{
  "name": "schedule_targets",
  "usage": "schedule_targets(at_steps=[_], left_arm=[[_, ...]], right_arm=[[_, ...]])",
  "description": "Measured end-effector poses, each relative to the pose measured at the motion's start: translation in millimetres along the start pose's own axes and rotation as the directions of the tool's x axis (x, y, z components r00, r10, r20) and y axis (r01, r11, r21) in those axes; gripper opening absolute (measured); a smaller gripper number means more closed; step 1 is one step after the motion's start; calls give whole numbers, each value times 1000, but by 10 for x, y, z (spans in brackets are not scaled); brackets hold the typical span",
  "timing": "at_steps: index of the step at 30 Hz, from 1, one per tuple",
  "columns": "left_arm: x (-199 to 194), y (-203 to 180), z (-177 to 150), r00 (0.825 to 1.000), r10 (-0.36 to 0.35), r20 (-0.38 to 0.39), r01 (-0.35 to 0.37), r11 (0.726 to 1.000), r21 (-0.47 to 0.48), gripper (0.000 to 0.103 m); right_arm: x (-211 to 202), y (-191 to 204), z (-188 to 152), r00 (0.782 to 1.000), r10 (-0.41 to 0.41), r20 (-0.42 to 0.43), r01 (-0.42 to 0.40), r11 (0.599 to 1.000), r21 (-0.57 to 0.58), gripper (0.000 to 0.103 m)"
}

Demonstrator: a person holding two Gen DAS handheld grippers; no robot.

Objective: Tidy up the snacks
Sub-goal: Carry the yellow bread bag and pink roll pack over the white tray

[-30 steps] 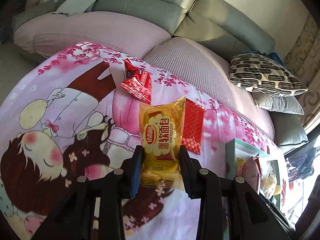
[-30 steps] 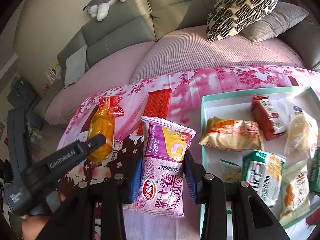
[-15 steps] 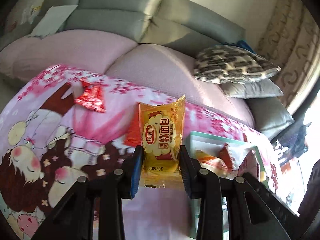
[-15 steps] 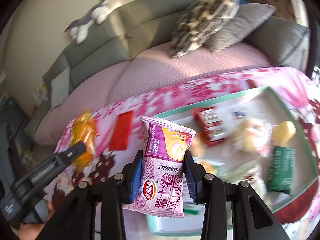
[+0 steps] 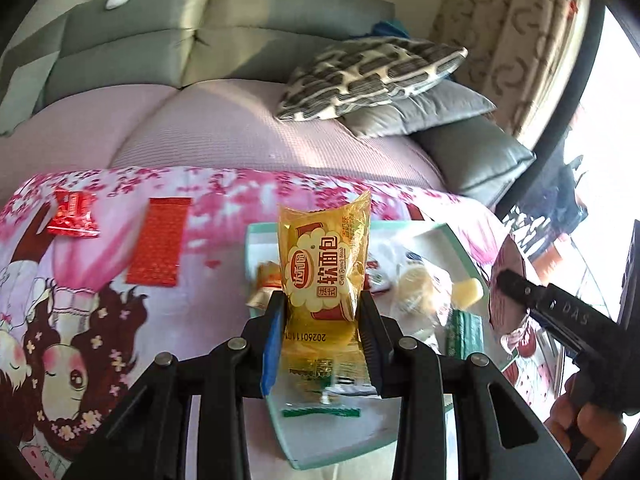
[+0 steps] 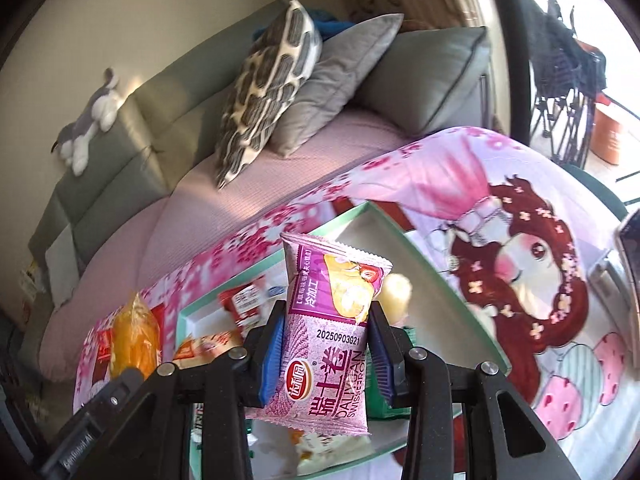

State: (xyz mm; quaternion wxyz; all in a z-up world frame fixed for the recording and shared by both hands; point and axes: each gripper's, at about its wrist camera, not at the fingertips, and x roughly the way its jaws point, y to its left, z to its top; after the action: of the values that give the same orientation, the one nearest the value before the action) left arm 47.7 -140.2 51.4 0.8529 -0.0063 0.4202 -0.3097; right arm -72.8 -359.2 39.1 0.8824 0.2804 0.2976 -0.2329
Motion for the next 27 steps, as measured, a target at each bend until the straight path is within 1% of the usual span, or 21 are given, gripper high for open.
schedule_targets(at_steps=[5, 18, 27], left_arm=[[78, -168, 8, 1000, -17, -2, 17, 999, 34, 37], [273, -494, -6, 999, -44, -18, 45, 993, 113, 37], [432, -610, 12, 998, -53, -34, 57, 989, 140, 37]], right_arm=[[21, -52, 3, 1000, 2, -10, -1, 1000, 7, 41], [248, -129, -86, 997, 12, -78, -12, 1000, 11, 41], [300, -124, -91, 995, 20, -95, -20, 1000, 4, 41]])
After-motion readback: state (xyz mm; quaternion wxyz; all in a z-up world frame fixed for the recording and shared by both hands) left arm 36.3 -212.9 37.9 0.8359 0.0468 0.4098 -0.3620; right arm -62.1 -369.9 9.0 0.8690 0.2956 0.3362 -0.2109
